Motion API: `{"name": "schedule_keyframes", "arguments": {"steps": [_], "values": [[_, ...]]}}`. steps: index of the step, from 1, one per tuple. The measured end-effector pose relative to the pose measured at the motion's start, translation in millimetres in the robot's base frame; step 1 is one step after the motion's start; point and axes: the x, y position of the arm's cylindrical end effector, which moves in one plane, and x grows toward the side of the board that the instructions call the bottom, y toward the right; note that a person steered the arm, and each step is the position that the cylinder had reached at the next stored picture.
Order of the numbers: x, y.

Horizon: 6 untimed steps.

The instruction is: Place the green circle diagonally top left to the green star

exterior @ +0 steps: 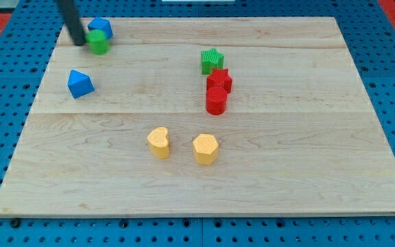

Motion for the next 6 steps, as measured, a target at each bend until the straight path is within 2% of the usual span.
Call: {"name": "schedule_keyframes", "arguments": {"steps": [1,2,3,4,5,6], "values": [[11,73],[21,39],[7,116],[5,154],[2,98],[-16,149]]}}
